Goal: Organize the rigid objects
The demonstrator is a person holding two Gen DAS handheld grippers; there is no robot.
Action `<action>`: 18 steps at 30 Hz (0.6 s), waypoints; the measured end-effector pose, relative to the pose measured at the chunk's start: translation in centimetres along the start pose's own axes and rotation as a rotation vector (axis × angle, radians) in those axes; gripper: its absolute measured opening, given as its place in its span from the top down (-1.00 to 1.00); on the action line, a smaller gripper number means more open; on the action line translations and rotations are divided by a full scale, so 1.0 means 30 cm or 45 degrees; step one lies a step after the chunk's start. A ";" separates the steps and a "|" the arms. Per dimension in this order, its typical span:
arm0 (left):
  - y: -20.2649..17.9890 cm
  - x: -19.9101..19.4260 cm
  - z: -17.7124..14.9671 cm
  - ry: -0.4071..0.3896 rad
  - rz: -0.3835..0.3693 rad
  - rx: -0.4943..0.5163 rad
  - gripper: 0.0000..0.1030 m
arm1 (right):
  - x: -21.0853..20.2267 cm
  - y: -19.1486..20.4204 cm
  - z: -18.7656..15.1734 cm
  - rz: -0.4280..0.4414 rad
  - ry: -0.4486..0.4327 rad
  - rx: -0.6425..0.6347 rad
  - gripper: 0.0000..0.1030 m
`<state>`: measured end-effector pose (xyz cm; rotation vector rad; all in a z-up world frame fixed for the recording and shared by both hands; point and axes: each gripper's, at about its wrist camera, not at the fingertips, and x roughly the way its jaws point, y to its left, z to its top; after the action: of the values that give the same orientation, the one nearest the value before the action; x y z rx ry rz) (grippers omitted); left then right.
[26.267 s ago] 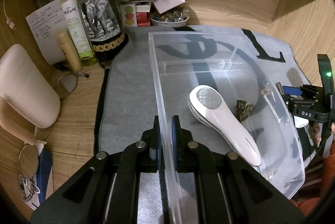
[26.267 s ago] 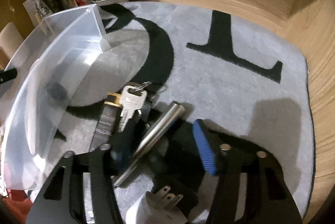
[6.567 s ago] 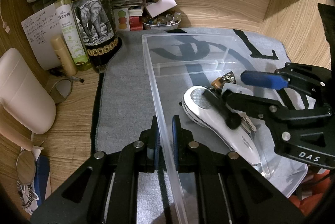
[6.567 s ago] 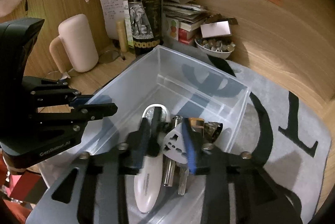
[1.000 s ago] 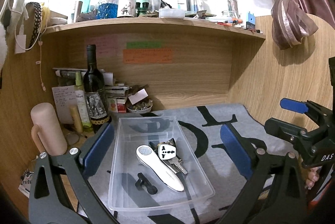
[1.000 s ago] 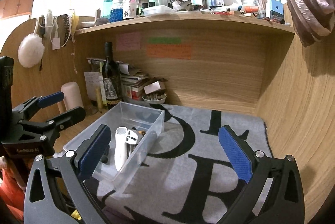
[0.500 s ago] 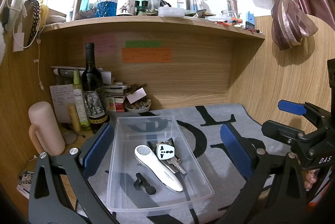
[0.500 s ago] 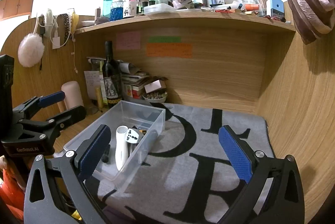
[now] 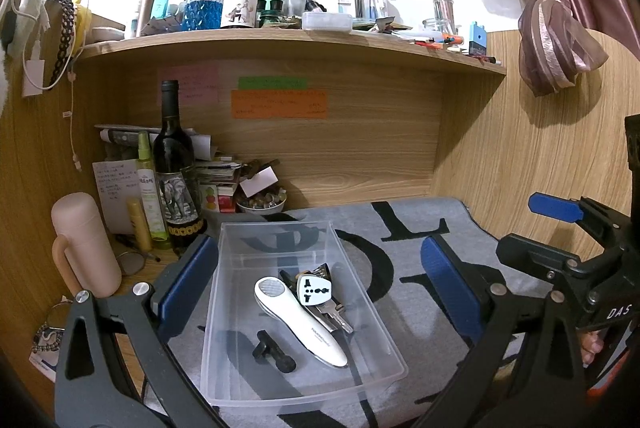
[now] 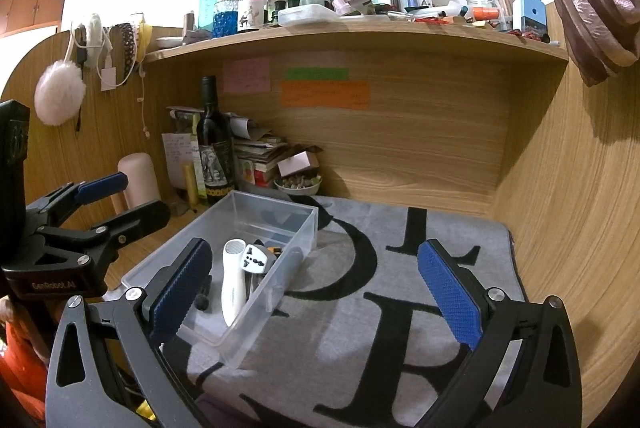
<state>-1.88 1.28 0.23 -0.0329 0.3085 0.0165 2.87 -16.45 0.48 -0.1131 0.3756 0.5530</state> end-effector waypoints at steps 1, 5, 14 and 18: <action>0.000 0.000 0.000 0.000 0.000 0.000 -1.00 | 0.000 0.000 0.000 0.000 0.000 0.000 -1.00; 0.002 -0.001 0.001 0.000 -0.002 -0.001 -1.00 | 0.000 0.003 -0.001 -0.002 0.000 0.001 -1.00; -0.014 0.010 -0.003 0.001 -0.022 -0.014 -1.00 | 0.000 0.008 -0.001 -0.007 0.001 0.003 -1.00; -0.018 0.006 -0.005 -0.006 -0.027 -0.016 -1.00 | 0.001 0.006 -0.001 -0.004 0.001 0.003 -1.00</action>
<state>-1.74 0.73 0.03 -0.0487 0.3033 -0.0026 2.78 -16.30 0.45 -0.1120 0.3768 0.5493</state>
